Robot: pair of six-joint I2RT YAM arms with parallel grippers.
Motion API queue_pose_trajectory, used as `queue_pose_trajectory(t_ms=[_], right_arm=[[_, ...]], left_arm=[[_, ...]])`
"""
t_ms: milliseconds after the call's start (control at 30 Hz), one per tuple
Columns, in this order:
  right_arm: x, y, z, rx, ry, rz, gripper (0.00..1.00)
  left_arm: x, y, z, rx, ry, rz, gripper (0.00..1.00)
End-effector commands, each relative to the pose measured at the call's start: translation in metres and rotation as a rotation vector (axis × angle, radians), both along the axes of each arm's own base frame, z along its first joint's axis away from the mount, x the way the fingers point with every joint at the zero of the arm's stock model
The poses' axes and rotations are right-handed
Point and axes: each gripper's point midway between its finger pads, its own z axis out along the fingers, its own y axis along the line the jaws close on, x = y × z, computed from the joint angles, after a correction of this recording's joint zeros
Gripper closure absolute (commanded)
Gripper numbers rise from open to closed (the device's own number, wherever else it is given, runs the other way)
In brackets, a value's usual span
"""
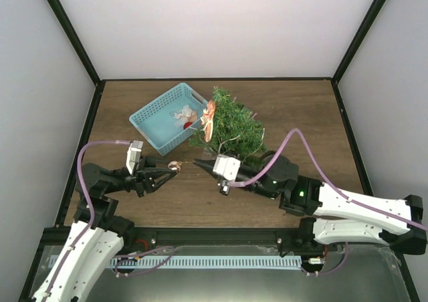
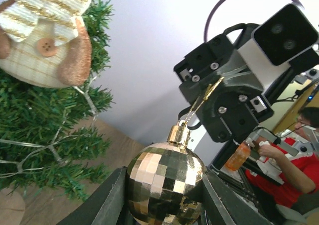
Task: Decorate the small christmas tree
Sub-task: Hang the decoration item on the Christmas tree.
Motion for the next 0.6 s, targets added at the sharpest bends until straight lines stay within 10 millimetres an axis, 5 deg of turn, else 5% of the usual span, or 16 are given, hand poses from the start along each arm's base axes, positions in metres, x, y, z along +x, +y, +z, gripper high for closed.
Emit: queue_pose_trajectory(t_ms=[0,267,567], right_arm=[[-0.001,-0.018,-0.002,0.052,0.144,-0.017,0.99],[-0.001,-0.034,-0.012,0.053,0.23,-0.035,0.99],[0.004,-0.076,0.01,0.143,0.291,-0.119,0.99]], left_arm=[[0.003,-0.001,0.009,-0.05,-0.018,0.037,0.67],[0.003,-0.024,0.012,-0.078,-0.004,0.018,0.67],[0.008,-0.05,0.027,-0.121,-0.025,0.053,0.68]])
